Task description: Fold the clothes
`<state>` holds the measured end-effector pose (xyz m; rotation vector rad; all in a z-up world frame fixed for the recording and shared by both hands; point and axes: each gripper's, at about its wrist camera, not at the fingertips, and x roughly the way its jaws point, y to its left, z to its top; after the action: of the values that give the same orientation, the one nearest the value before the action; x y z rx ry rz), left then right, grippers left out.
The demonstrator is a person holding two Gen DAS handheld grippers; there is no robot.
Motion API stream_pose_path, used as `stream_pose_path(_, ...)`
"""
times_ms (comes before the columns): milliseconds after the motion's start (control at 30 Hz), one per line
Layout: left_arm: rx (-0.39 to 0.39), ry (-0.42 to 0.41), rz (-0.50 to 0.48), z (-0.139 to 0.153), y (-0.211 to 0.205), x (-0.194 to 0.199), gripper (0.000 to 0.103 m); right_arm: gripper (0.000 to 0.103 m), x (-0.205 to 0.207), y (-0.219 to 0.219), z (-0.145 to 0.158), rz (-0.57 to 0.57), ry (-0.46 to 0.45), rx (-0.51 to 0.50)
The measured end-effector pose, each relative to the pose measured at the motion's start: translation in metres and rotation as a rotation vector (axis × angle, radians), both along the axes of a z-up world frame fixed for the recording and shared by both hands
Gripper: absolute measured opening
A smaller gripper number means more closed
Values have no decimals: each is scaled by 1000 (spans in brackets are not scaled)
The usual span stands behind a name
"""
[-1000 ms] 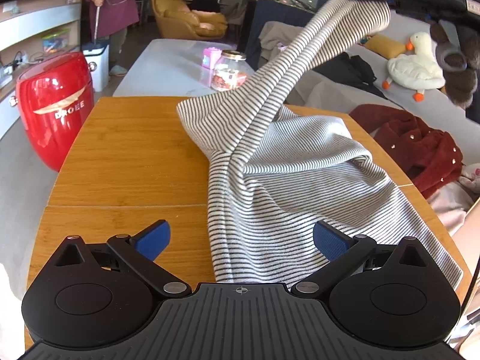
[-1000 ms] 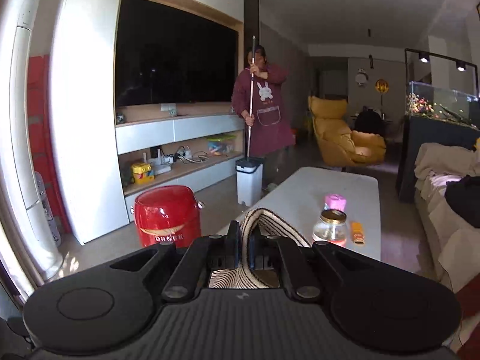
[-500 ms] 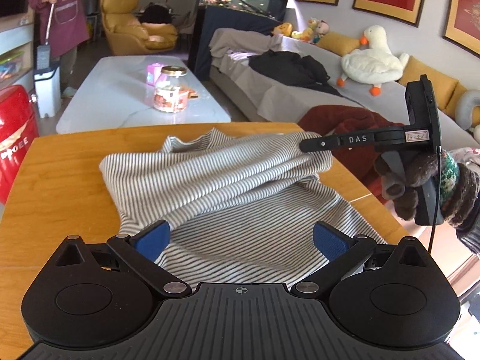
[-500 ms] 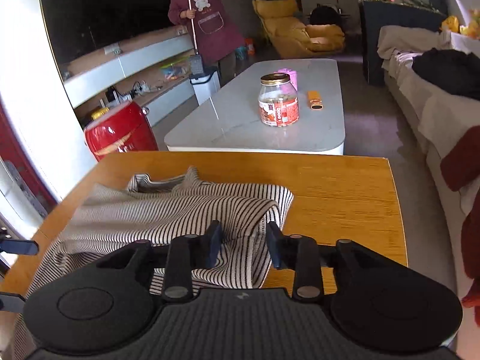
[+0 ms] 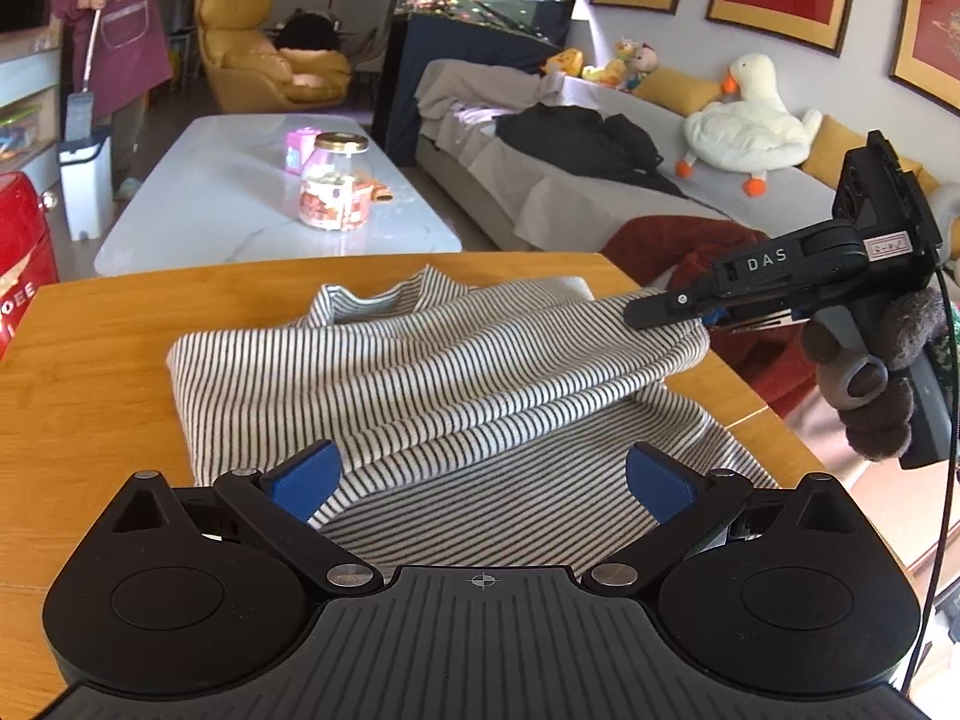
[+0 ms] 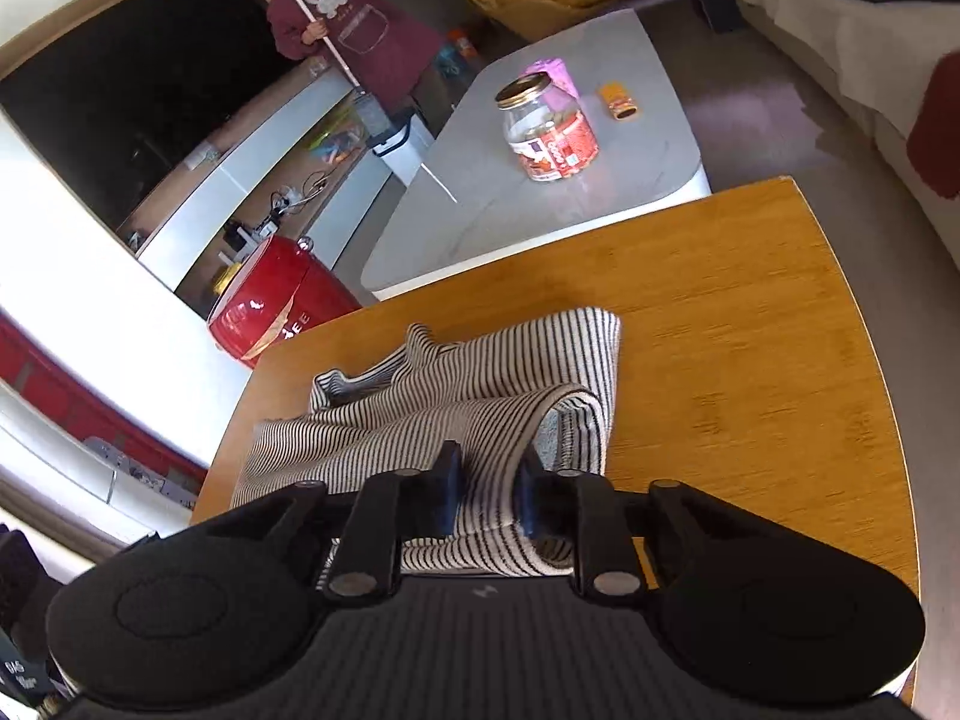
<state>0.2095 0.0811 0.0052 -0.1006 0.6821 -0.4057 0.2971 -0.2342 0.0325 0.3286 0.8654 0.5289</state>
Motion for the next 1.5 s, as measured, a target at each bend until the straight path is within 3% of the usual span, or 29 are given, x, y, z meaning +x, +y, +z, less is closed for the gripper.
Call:
stream_pose_path(67,-10,7,14,-1,3,3,103,8,-3,15,21,32,-102,-45)
stream_pose_path(233,-7,-16,47,5,8,0,103,4,-17,33,97,97,-511,-62)
stream_pose_path(567,-4,12,68,-1,20,-5,103,7,-9,-9,26,-34,-281,-166)
stream_pose_path(600,-8,7,57,0,19,-5,103,11,-8,-14,18,-47,-256,-176)
stream_pose_path(667,-12,-2,48,2,16,-4,103,34,-6,-22,3,-74,-205,-197)
stream_pose_path(733,-16,-3,48,2,13,-2,103,41,-5,-15,-1,-53,-203,-178)
stream_pose_path(900,-32,24,59,-3,5,3,103,40,-1,6,-7,12,-212,-120)
stream_pose_path(933,-33,20,55,-2,3,3,103,29,0,10,-9,25,-214,-108)
stream_pose_path(967,-35,16,49,0,2,3,103,4,1,15,-10,38,-216,-97)
stream_pose_path(1000,-35,8,45,2,1,3,103,4,-2,20,-8,41,-243,-119)
stream_pose_path(1167,-71,-18,54,6,5,13,103,4,-1,12,-4,-14,-244,-163)
stream_pose_path(1267,-124,32,66,-7,9,27,103,4,-1,10,-29,-6,-179,-228)
stream_pose_path(1333,-148,87,91,-21,15,37,103,5,-8,10,-36,-2,-201,-257)
stream_pose_path(1400,-158,80,94,-30,20,40,103,6,-11,11,-31,-8,-217,-267)
stream_pose_path(1500,-157,72,69,-31,24,40,103,28,-18,11,-13,-16,-268,-236)
